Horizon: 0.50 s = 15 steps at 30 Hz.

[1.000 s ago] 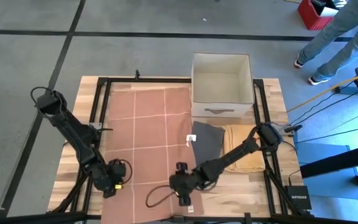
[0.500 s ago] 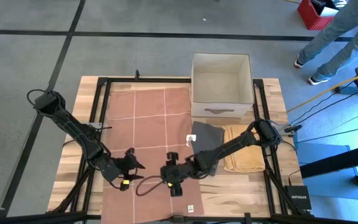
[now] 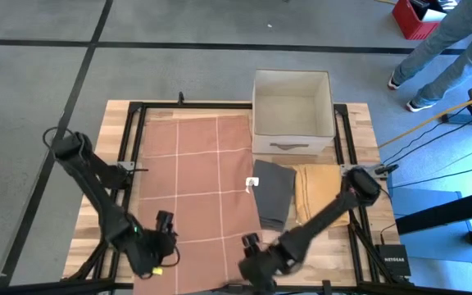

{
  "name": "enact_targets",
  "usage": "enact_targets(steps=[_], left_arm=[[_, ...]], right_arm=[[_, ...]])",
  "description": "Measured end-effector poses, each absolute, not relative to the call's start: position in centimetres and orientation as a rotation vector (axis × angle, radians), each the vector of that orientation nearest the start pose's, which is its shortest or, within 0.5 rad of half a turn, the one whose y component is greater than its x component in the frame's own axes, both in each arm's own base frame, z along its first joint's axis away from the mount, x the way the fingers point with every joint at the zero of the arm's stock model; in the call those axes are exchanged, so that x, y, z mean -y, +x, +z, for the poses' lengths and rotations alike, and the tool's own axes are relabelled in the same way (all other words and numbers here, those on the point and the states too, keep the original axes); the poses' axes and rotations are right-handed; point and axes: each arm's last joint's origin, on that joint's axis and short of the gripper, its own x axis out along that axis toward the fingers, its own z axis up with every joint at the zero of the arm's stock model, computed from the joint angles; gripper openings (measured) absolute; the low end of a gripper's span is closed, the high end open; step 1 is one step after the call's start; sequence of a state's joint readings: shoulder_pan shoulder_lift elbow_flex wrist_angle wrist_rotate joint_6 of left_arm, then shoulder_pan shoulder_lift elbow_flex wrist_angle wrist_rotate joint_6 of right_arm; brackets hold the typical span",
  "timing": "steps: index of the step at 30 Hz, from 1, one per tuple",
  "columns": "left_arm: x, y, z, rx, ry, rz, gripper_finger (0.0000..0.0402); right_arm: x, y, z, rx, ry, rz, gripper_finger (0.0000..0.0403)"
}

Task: Fold towel
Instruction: Fold the brown towel

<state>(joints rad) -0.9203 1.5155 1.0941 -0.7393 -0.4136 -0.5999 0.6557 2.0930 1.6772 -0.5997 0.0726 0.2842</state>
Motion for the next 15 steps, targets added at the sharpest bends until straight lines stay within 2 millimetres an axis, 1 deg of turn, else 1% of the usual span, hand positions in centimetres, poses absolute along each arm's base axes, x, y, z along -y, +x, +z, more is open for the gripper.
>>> enact_targets(steps=[2, 4, 9, 12, 15], left_arm=[[23.9, 18.3, 23.1, -1.052, 0.219, -0.127, 0.025], [25.4, 18.1, 22.9, -1.099, 0.226, -0.099, 0.025], [29.4, 17.6, 22.1, -1.13, 0.148, -0.072, 0.025], [31.7, 17.0, 21.2, -1.158, 0.098, -0.061, 0.025], [33.8, 16.4, 20.2, -1.198, 0.047, -0.055, 0.025]], right_arm=[[-28.7, 34.7, 20.5, -1.015, -0.154, 0.371, 0.0221], [-29.9, 33.6, 20.5, -0.995, -0.176, 0.35, 0.0221], [-32.5, 31.3, 19.8, -0.969, -0.213, 0.331, 0.0221], [-33.5, 30.4, 19.2, -0.959, -0.25, 0.321, 0.0221], [-33.7, 29.9, 18.8, -0.968, -0.264, 0.28, 0.0221]])
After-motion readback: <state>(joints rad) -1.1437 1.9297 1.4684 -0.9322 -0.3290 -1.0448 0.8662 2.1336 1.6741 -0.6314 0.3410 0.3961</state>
